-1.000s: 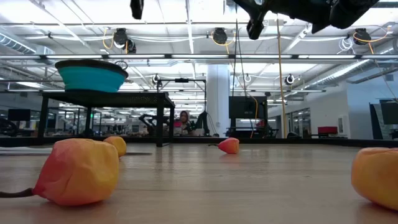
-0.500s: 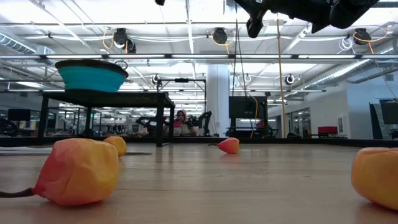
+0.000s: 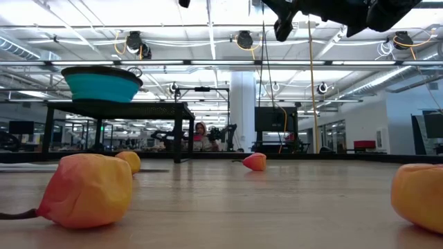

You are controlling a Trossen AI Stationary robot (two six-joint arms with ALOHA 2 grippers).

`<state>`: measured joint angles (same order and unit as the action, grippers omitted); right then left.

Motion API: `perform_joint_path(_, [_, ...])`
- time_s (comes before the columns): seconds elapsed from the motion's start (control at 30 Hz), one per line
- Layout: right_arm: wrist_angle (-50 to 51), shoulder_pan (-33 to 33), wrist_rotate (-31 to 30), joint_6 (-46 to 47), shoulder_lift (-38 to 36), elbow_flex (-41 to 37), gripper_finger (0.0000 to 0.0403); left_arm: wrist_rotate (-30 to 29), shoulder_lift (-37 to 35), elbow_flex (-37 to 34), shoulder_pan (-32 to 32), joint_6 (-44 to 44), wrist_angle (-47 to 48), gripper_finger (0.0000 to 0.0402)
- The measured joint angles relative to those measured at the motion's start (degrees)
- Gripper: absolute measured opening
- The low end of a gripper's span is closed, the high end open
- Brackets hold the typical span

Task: Pick & Place Fruit
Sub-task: Put the kiwi into the blue strainer bowl on the shelf

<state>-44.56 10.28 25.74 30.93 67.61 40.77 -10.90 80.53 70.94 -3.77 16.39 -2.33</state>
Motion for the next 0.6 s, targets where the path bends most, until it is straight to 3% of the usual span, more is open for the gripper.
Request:
perform_joint_path(0.4, [-0.26,-0.17,-0.41,-3.22,0.00,0.00,0.0189,0.27,3.99,0.11,1.25,3.95,-2.85,0.0262])
perform_joint_path(0.6, [0.20,-0.17,-0.52,-3.60,0.00,0.00,0.0188,6.24,6.09,0.11,2.06,4.58,-9.36,0.0333])
